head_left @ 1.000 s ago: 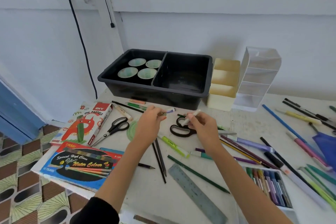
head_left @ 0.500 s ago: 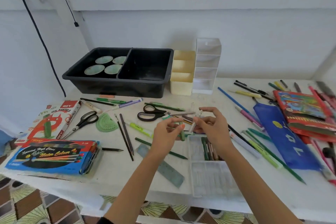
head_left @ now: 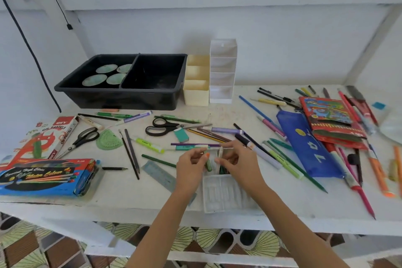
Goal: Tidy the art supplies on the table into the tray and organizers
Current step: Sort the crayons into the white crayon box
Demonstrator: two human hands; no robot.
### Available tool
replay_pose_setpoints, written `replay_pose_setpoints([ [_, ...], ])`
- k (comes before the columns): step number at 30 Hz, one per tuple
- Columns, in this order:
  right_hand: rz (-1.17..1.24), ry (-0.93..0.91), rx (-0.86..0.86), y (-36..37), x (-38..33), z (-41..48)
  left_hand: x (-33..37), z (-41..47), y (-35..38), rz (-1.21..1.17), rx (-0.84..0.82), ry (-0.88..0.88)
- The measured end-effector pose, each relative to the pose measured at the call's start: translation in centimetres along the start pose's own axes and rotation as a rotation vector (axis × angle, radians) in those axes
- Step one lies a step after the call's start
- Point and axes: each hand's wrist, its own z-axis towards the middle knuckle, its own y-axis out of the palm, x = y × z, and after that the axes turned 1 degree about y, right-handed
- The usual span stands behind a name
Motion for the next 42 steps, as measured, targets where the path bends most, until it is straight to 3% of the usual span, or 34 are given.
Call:
replay_pose_setpoints([
  [5, -0.430, -0.210, -0.036, 0.4, 1.8, 0.0, 0.2, -0.5, 0.4, 0.057, 0.011, 0.061],
  [9, -0.484, -0.226, -0.009, 0.4, 1.7, -0.1, 0.3, -0.6, 0.5, 0.069, 0.018, 0.081],
  [14, -0.561, -0.466, 0.104, 1.1, 1.7, -1.0, 0.1, -0.5, 0.5, 0.085, 0.015, 0.093],
  [19, -0.505, -0.390, 0.022, 1.0, 1.8, -1.3, 0.3, -0.4, 0.9, 0.145, 0.039, 0.149],
  [26, -0.196, -0.182, -0.058, 0.8, 1.8, -1.1, -0.4, 0.0, 1.3, 0.350, 0.086, 0.257],
  [32, -0.284, -0.252, -0.044, 0.8, 1.9, -1.3, -1.4, -0.8, 0.6, 0.646, 0.052, 0.402],
  [36, -0.384, -0.295, -0.032, 1.4, 2.3, -1.2, -1.9, -1.3, 0.1, 0.822, -0.088, 0.387],
  [42, -0.540, -0.368, -0.019, 1.8, 2.4, -1.3, -1.8, -1.3, 0.4, 0.948, -0.033, 0.336],
])
